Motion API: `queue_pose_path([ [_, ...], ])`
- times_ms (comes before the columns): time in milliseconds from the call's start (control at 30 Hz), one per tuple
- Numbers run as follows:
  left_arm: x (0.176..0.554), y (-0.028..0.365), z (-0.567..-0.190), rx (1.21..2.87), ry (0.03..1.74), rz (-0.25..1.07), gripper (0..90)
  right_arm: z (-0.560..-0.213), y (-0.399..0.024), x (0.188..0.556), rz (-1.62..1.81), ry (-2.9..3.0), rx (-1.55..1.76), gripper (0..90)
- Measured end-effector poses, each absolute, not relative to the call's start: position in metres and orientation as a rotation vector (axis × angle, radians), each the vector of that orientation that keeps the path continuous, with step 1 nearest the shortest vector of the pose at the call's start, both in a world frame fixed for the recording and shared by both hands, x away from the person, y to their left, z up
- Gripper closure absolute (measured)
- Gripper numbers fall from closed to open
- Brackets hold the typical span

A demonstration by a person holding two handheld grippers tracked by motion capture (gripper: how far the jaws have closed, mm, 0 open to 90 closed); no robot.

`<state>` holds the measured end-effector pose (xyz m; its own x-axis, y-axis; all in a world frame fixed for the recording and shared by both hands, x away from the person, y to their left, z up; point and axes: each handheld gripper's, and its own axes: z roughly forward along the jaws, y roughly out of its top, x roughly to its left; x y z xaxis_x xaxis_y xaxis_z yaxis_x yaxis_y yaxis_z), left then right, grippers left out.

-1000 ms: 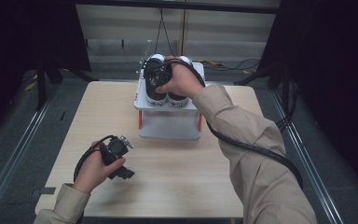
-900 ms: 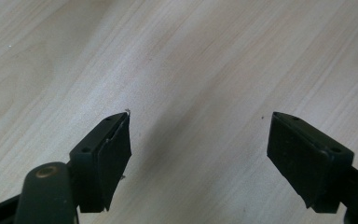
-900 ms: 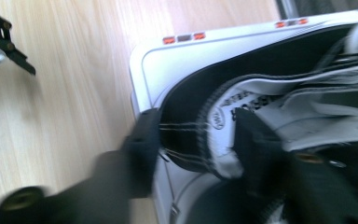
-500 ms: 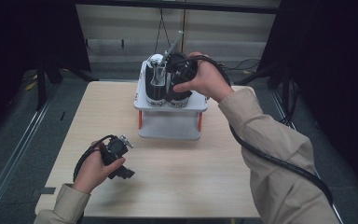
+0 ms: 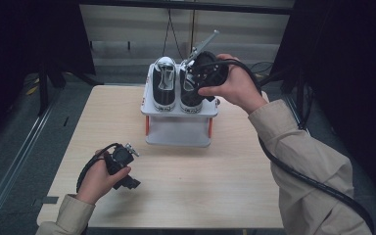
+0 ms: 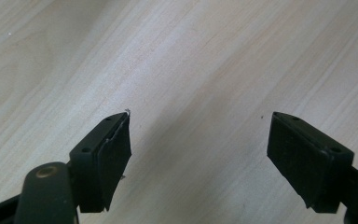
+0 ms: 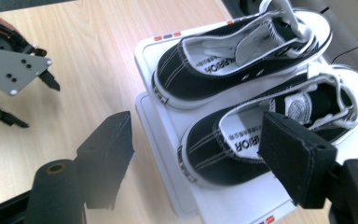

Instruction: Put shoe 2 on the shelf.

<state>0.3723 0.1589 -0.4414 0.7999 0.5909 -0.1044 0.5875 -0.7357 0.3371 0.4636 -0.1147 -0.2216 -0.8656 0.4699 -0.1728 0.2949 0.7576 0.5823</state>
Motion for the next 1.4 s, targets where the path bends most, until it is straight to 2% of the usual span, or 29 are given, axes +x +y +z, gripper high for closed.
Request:
queue_pose_path([
  [133,0.372,0.158,-0.440,2.635,0.890,0.017,21.3,-0.239,-0.117,0.467,0.654,2.671,0.570,30.4],
  [200,0.372,0.159,-0.441,2.626,0.897,0.017,21.3,-0.249,-0.112,0.475,0.619,2.669,0.491,38.3],
  [233,0.372,0.159,-0.441,2.626,0.897,0.017,21.4,-0.249,-0.112,0.475,0.619,2.669,0.491,38.3],
  [267,0.373,0.160,-0.441,2.631,0.893,0.015,21.4,-0.251,-0.108,0.478,0.605,2.661,0.479,46.1],
  [300,0.373,0.161,-0.441,2.619,0.903,0.014,21.4,-0.252,-0.102,0.483,0.540,2.658,0.435,58.2],
  [333,0.373,0.161,-0.441,2.619,0.903,0.014,21.4,-0.252,-0.102,0.483,0.540,2.658,0.435,58.2],
  [367,0.373,0.163,-0.440,2.611,0.910,0.018,21.4,-0.252,-0.097,0.490,0.614,2.664,0.429,64.6],
  [500,0.374,0.166,-0.440,2.605,0.919,0.016,21.4,-0.256,-0.089,0.497,0.587,2.658,0.414,65.7],
  [567,0.374,0.168,-0.439,2.603,0.917,0.020,21.4,-0.261,-0.082,0.503,0.593,2.639,0.412,72.8],
  [600,0.374,0.168,-0.439,2.603,0.917,0.020,21.3,-0.261,-0.082,0.503,0.593,2.639,0.412,72.8],
  [767,0.373,0.166,-0.438,2.596,0.915,0.019,21.3,-0.252,-0.083,0.508,0.607,2.592,0.468,90.0],
  [833,0.373,0.165,-0.438,2.602,0.914,0.024,21.4,-0.244,-0.083,0.511,0.694,2.545,0.494,90.0],
  [933,0.373,0.165,-0.438,2.607,0.903,0.026,21.4,-0.244,-0.079,0.513,0.645,2.581,0.481,90.0],
  [967,0.373,0.165,-0.438,2.604,0.906,0.025,21.4,-0.244,-0.077,0.511,0.631,2.587,0.494,81.4],
  [1000,0.373,0.166,-0.439,2.604,0.906,0.014,21.4,-0.243,-0.079,0.508,0.717,2.656,0.536,58.4],
  [1067,0.373,0.168,-0.440,2.613,0.913,0.016,21.4,-0.244,-0.082,0.505,0.666,2.699,0.533,49.7],
  [1133,0.374,0.169,-0.441,2.610,0.924,0.014,21.3,-0.248,-0.084,0.501,0.528,2.764,0.513,49.9],
  [1167,0.374,0.169,-0.441,2.611,0.925,0.014,21.3,-0.251,-0.086,0.500,0.467,2.781,0.481,54.0],
  [1200,0.374,0.169,-0.441,2.611,0.925,0.014,21.3,-0.255,-0.086,0.501,0.425,2.802,0.456,62.9],
  [1233,0.374,0.168,-0.440,2.610,0.916,0.017,21.3,-0.259,-0.086,0.503,0.408,2.799,0.451,66.5],
  [1267,0.374,0.168,-0.440,2.610,0.916,0.017,21.3,-0.259,-0.086,0.503,0.408,2.799,0.451,66.5],
  [1300,0.374,0.166,-0.439,2.607,0.915,0.018,21.4,-0.260,-0.084,0.506,0.442,2.815,0.503,70.3],
  [1400,0.374,0.166,-0.439,2.608,0.911,0.017,21.4,-0.259,-0.078,0.507,0.433,2.823,0.482,70.5],
])
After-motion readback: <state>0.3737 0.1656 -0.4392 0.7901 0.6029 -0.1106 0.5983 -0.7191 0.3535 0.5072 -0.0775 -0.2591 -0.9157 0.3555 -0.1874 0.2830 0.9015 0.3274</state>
